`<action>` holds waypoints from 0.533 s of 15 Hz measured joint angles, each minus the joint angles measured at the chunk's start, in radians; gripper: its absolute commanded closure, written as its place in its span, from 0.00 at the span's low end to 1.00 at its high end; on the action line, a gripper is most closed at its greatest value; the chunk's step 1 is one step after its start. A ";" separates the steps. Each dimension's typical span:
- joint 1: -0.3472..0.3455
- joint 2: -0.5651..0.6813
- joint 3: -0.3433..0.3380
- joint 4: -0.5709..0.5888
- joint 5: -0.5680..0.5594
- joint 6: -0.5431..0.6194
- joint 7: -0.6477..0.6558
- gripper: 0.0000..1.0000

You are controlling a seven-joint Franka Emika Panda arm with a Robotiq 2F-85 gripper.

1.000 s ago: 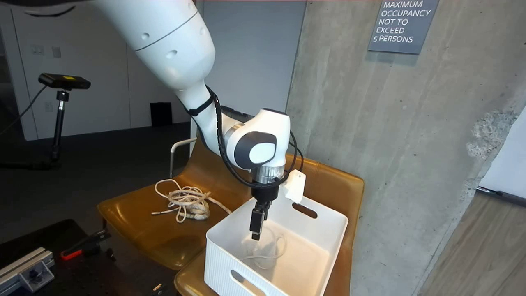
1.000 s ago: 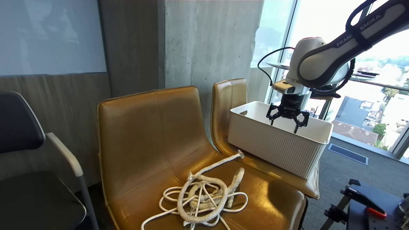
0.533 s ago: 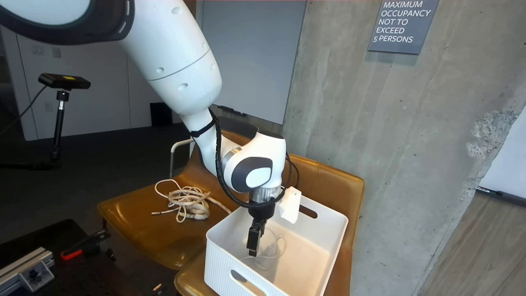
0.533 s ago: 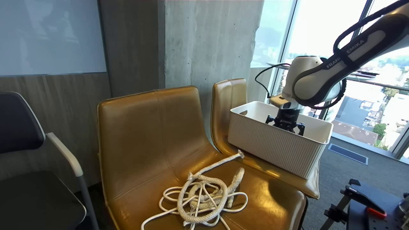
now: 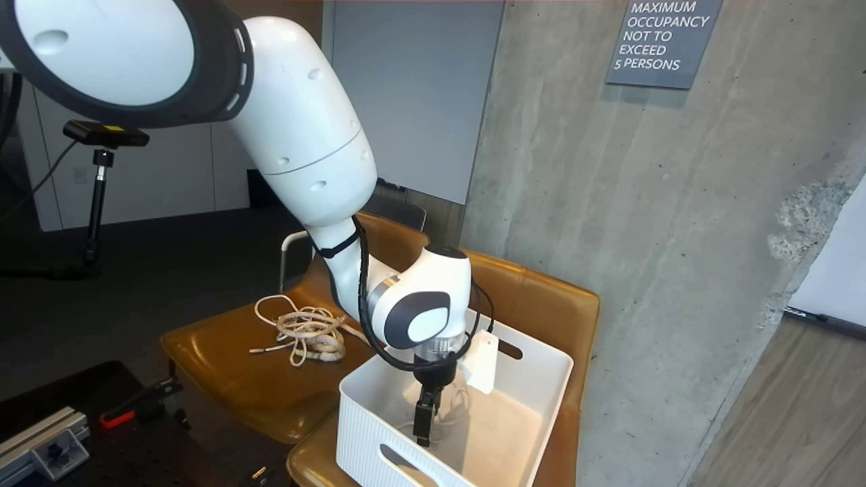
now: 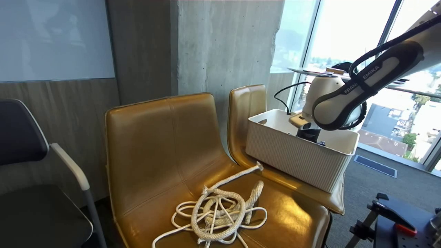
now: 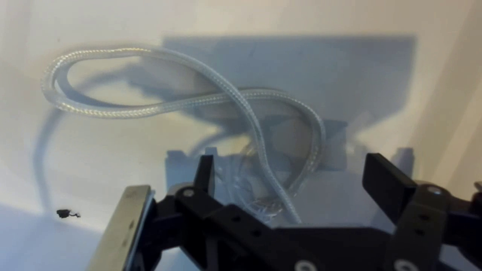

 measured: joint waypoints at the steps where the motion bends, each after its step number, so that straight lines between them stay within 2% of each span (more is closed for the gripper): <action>1: 0.000 0.010 -0.002 0.009 -0.004 0.002 0.000 0.00; 2: 0.000 0.019 -0.002 0.018 -0.007 0.003 0.000 0.25; 3: 0.000 0.029 -0.002 0.027 -0.008 0.004 0.000 0.28; 8: 0.002 0.053 -0.002 0.060 -0.018 0.005 0.000 0.65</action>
